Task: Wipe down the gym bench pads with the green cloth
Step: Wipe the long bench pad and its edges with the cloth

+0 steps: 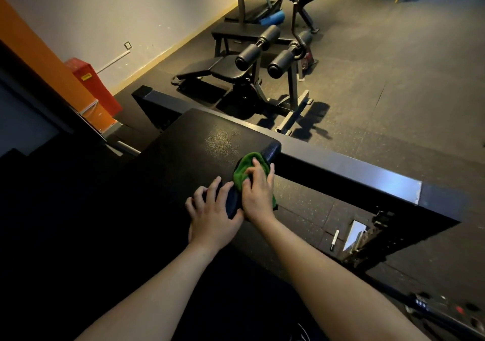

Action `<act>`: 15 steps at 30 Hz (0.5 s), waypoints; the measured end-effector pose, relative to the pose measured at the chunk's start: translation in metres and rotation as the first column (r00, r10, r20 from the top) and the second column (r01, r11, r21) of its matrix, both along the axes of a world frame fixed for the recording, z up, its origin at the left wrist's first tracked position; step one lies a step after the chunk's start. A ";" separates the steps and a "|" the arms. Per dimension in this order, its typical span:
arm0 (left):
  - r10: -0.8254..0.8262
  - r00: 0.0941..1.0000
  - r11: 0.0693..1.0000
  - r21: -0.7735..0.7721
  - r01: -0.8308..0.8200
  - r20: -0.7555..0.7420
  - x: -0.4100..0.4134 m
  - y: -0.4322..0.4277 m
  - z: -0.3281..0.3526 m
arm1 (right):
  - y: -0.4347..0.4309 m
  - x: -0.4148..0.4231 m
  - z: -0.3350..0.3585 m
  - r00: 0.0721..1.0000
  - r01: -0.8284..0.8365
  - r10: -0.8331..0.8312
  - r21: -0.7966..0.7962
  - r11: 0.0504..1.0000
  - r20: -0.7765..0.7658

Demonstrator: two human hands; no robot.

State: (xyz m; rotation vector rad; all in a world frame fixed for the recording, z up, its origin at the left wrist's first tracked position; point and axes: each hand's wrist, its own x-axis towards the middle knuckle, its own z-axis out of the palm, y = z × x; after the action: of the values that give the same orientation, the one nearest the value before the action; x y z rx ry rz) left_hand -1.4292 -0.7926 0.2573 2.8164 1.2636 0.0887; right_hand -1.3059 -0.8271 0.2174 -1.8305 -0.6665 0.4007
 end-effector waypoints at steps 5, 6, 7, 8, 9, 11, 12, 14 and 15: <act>-0.002 1.000 0.998 -0.062 0.004 0.030 -0.002 0.002 0.003 | 0.010 0.046 0.007 0.999 -0.014 0.014 0.005 1.000 -0.050; -0.007 0.999 0.997 -0.074 0.010 0.036 -0.003 0.003 0.004 | 0.015 0.052 0.010 0.998 -0.006 0.005 -0.017 1.000 -0.069; -0.013 0.999 0.996 -0.082 0.016 0.043 -0.004 0.003 0.005 | 0.019 0.055 0.013 0.997 -0.005 0.002 -0.050 0.999 -0.073; -0.020 0.999 0.996 -0.090 0.024 0.043 -0.005 0.005 0.006 | 0.022 0.053 0.012 0.998 -0.015 0.009 -0.089 0.996 -0.067; -0.026 0.999 0.994 -0.108 0.030 0.039 -0.006 0.006 0.007 | 0.021 0.048 0.011 0.998 -0.029 0.023 -0.116 0.993 -0.056; -0.031 0.999 0.986 -0.161 0.037 0.037 -0.011 0.006 0.009 | 0.014 0.033 0.004 0.998 -0.058 0.055 -0.123 0.991 -0.031; -0.037 0.998 0.981 -0.190 0.045 0.045 -0.015 0.005 0.010 | 0.008 0.023 0.001 0.997 -0.073 0.071 -0.117 0.990 -0.023; -0.063 0.996 0.975 -0.210 0.074 0.060 -0.030 0.001 0.011 | -0.003 -0.002 -0.001 0.995 -0.102 0.103 -0.123 0.987 0.005; -0.067 0.996 0.977 -0.197 0.077 0.058 -0.037 -0.002 0.010 | -0.008 -0.015 -0.001 0.993 -0.108 0.112 -0.129 0.986 0.025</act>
State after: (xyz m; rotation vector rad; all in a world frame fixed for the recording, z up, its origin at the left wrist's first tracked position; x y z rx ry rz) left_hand -1.4665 -0.7949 0.2676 2.6674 1.0922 0.0285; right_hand -1.3207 -0.8352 0.2166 -1.9293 -0.7822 0.4978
